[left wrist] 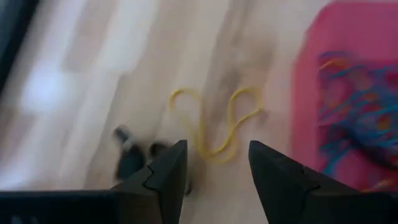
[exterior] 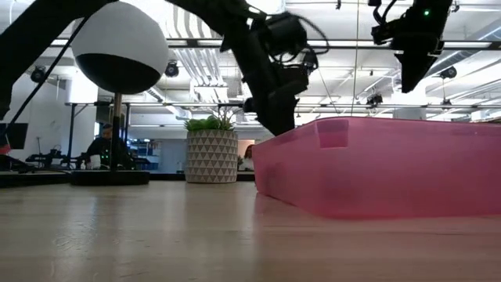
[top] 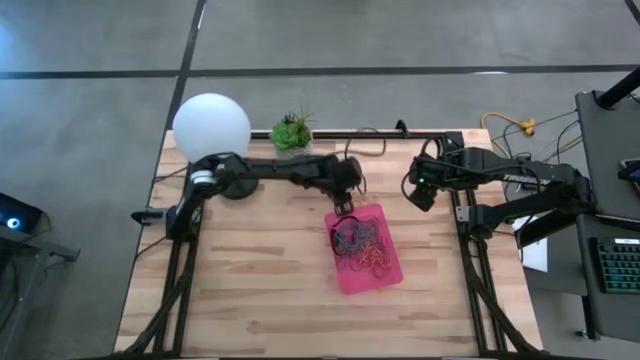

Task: Pick and place rubber bands into bin
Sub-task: Put the top black rubber band into the red bin

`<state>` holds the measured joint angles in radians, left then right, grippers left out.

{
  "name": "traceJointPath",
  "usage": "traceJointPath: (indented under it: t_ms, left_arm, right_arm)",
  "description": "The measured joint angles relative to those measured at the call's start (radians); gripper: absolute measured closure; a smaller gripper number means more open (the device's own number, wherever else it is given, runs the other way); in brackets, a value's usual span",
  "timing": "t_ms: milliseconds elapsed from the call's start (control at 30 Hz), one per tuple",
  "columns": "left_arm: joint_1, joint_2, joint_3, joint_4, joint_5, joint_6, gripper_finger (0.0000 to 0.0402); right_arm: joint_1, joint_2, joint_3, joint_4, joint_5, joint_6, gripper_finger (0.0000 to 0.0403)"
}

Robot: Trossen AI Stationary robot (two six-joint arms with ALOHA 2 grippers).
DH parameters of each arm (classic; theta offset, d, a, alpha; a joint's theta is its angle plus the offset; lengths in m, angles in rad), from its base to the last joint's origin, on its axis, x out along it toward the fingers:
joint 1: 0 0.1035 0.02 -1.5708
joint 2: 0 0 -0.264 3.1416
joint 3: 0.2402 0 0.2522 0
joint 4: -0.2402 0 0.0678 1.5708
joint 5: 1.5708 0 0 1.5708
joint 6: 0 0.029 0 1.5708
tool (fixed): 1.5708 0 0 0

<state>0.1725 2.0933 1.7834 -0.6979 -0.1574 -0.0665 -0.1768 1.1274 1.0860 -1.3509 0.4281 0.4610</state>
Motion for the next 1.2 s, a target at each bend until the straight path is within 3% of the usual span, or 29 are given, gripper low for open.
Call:
traceJointPath:
  t_ms: [167,300,467,667,967,1200]
  left_arm:
    - [-0.063,-0.002,0.005,-0.137,-0.254,-0.150,0.0245]
    - [-0.098,-0.049,-0.005,-0.218,-0.280,-0.337,0.0245]
    - [-0.160,-0.144,-0.039,-0.268,-0.372,-0.460,0.0245]
    - [-0.247,-0.254,-0.140,-0.332,-0.449,-0.645,0.0245]
    - [-0.320,-0.465,-0.474,-0.362,-0.401,-1.045,0.0245]
    - [-0.376,-0.610,-0.640,-0.368,-0.380,-1.131,0.0245]
  right_arm:
    - [-0.002,-0.016,-0.001,0.004,-0.053,0.008,0.0184]
    - [-0.036,-0.013,-0.014,0.144,-0.125,0.065,0.0184]
    - [-0.115,-0.007,-0.082,0.534,-0.274,0.132,0.0184]
    - [-0.212,0.114,-0.127,0.759,-0.406,0.189,0.0184]
    - [-0.233,0.469,0.015,0.826,-0.488,0.130,0.0184]
    - [-0.262,0.679,0.174,0.835,-0.582,0.179,0.0184]
